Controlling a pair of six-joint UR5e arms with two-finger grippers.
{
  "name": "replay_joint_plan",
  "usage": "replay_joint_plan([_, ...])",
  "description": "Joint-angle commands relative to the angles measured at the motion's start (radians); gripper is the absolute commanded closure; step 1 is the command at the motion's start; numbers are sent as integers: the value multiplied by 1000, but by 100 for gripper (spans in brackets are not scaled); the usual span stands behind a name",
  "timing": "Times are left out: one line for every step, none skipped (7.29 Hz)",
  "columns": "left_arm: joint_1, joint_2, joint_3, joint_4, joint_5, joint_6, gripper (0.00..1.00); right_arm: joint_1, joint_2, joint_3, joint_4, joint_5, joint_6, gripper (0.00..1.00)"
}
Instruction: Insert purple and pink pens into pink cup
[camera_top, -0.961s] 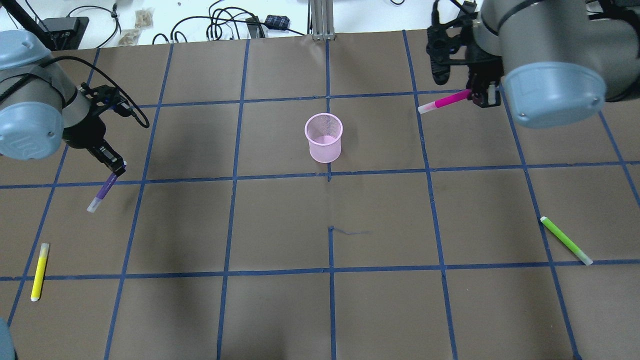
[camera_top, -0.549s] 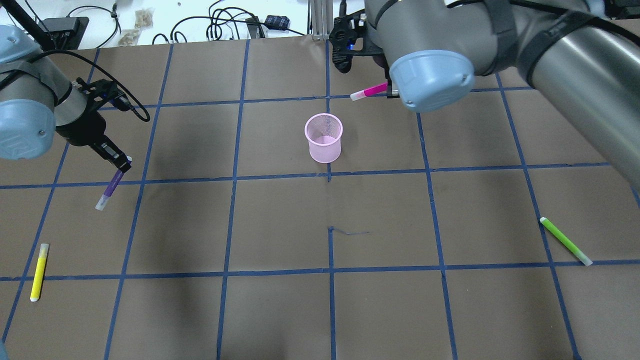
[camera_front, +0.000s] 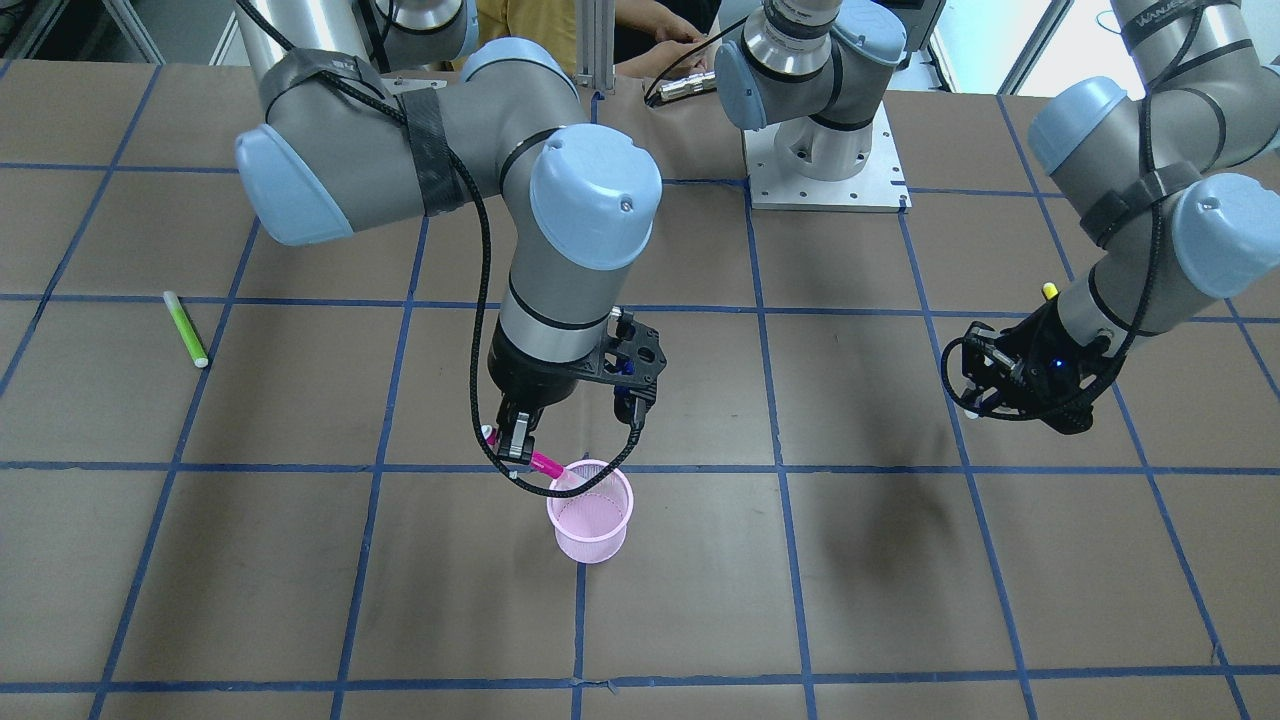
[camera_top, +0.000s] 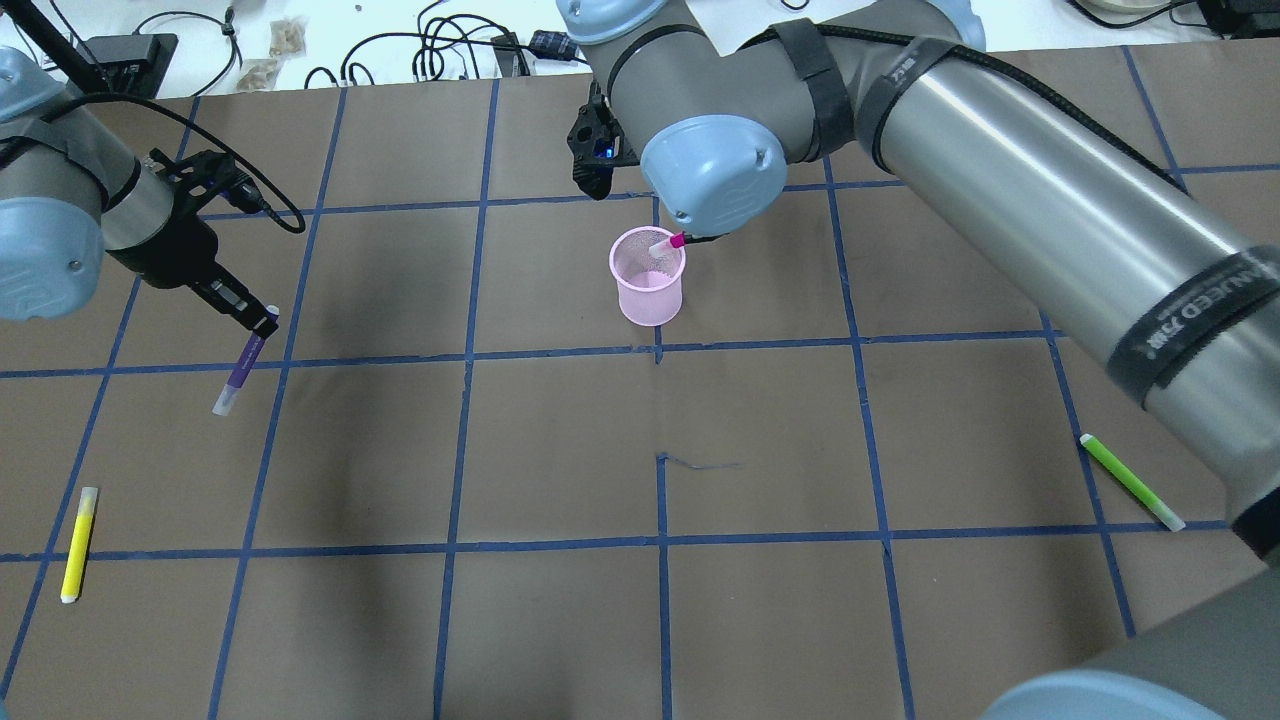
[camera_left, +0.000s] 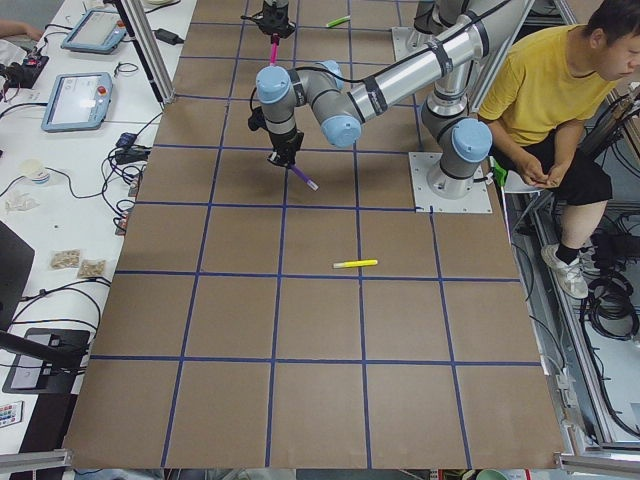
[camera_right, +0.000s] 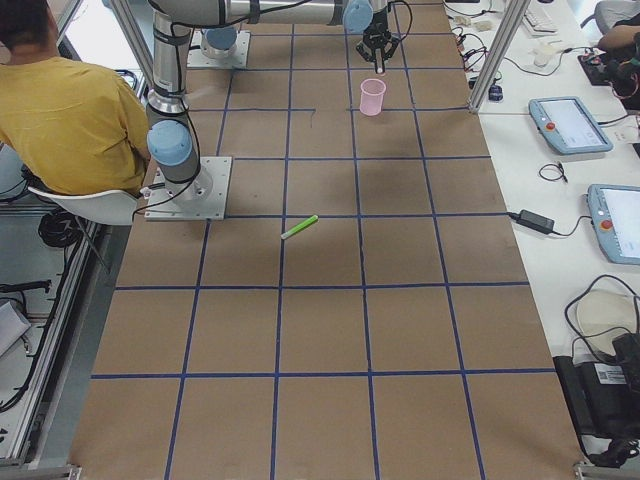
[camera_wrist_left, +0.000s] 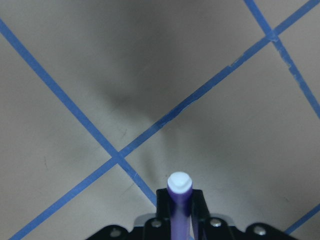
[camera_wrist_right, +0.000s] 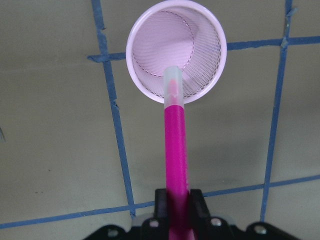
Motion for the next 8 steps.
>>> replay_joint_plan([-1,5,1,0,-12,7,100,14,75,-54,16,-14,10,92])
replay_joint_plan([-2,12,4,0,-74,7,100,16,94,-77,16,-12,13,90])
replay_joint_plan([-4,23,7,0,-128,7,100,19,112,-77,15,-9,15,80])
replay_joint_plan([-5,31,16,-5,-182,7,100,20,128,-82,11,-4,13,71])
replay_joint_plan([-4,28,20,-6,-184,6,100,19,128,-83,8,0,13,24])
replay_joint_plan([-10,34,22,-6,-195,6,100,19,119,-88,10,0,3,0])
replay_joint_plan([-27,48,24,-6,-274,-6,100,2,87,-103,19,2,1,0])
replay_joint_plan([-42,48,34,-6,-346,-22,100,-27,29,-102,22,5,6,0])
